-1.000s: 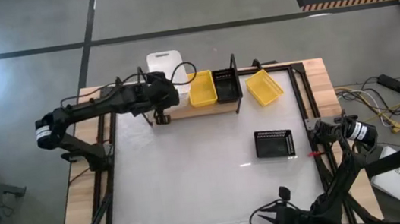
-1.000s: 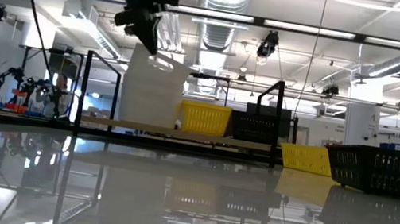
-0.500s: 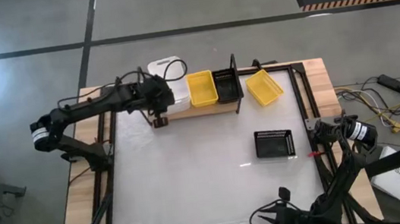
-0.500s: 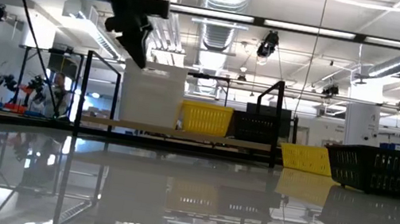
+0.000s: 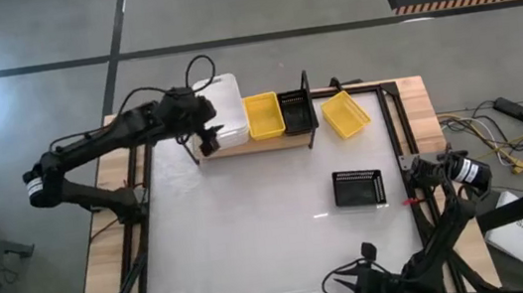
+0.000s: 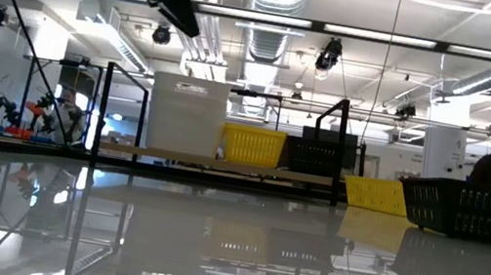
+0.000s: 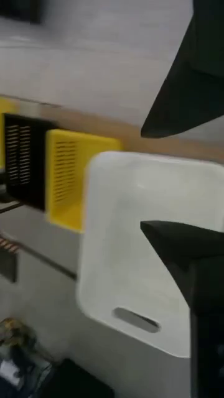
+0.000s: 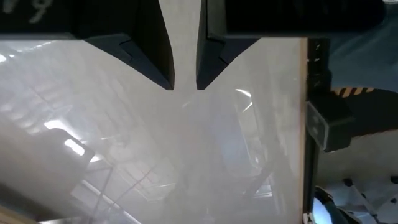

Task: Stack baskets on shelf by color
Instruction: Stack the white bin on top of the white bin on the shelf

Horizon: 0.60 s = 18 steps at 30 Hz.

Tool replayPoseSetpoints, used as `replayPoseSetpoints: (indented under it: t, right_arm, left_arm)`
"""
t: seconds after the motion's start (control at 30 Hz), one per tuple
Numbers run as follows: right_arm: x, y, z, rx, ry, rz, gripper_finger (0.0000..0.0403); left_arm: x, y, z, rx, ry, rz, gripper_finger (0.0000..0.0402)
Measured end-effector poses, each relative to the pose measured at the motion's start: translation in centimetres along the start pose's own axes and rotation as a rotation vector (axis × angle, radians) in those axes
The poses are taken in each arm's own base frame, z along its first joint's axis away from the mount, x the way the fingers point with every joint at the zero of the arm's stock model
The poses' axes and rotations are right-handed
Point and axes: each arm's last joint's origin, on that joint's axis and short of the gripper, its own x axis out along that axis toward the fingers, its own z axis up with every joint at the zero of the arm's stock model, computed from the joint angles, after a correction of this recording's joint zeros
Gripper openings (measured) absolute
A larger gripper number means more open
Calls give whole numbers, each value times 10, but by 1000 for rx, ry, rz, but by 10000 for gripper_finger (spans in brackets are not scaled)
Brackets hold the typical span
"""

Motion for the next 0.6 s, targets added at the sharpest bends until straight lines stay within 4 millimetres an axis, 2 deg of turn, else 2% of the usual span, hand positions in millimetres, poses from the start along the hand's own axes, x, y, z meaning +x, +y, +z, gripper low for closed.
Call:
replayPoseSetpoints:
  t: [0.17, 0.3, 0.43, 0.53, 0.6]
  right_arm:
    - [8, -3, 5, -13, 0, -20, 59]
    - [10, -4, 6, -31, 0, -27, 59]
    - [11, -4, 6, -33, 0, -28, 59]
    - [11, -3, 6, -27, -1, -26, 59]
    - [10, -3, 7, -20, -1, -24, 59]
  left_arm:
    - [25, -3, 6, -76, -122, 27, 148]
    - [58, -7, 12, -97, -208, 62, 80]
    - [96, -4, 11, -118, -193, 140, 21]
    - [124, 0, 3, -118, -123, 154, 5]
    - [134, 3, 3, -121, -110, 161, 7]
